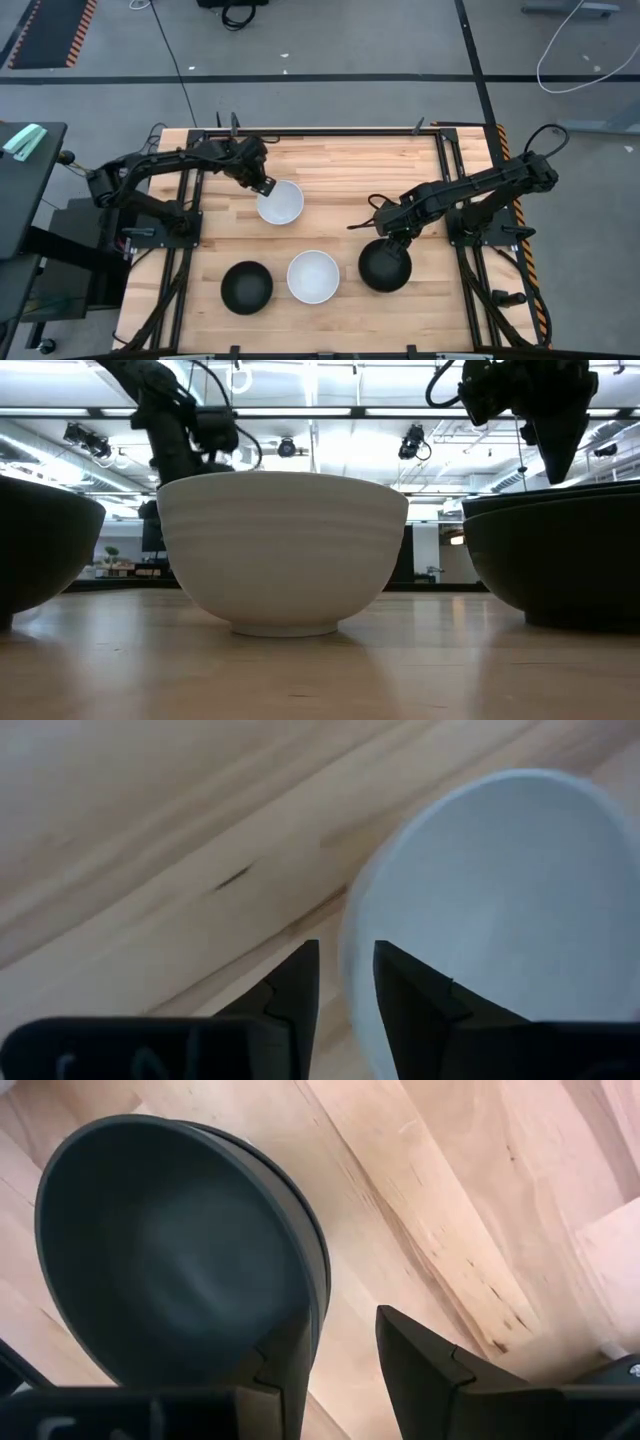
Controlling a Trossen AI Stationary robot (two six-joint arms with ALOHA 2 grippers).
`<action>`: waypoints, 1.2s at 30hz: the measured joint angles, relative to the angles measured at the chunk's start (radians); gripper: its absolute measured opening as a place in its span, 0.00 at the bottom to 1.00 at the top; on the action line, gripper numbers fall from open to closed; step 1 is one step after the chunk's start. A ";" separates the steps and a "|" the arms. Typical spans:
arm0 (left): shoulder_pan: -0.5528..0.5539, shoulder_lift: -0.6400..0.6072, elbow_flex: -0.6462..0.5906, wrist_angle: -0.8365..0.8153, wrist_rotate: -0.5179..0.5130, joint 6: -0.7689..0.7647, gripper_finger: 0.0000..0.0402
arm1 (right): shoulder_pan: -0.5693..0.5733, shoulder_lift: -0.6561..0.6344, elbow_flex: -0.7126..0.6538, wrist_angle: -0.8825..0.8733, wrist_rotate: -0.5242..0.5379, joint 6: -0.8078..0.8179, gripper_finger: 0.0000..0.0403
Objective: Nest bowls inside each other
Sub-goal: Stack the top white bowl on top of the stacked black bowls
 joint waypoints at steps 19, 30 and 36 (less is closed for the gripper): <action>-0.032 0.230 0.079 0.014 -0.002 0.030 0.15 | 0.137 -0.081 0.000 -0.018 0.050 0.209 0.28; -0.032 0.230 0.179 0.035 -0.003 0.076 0.05 | 0.478 -0.118 -0.002 -0.016 0.133 0.701 0.10; -0.040 0.230 0.260 0.024 -0.003 0.098 0.03 | 0.540 -0.035 -0.066 0.123 0.133 0.759 0.03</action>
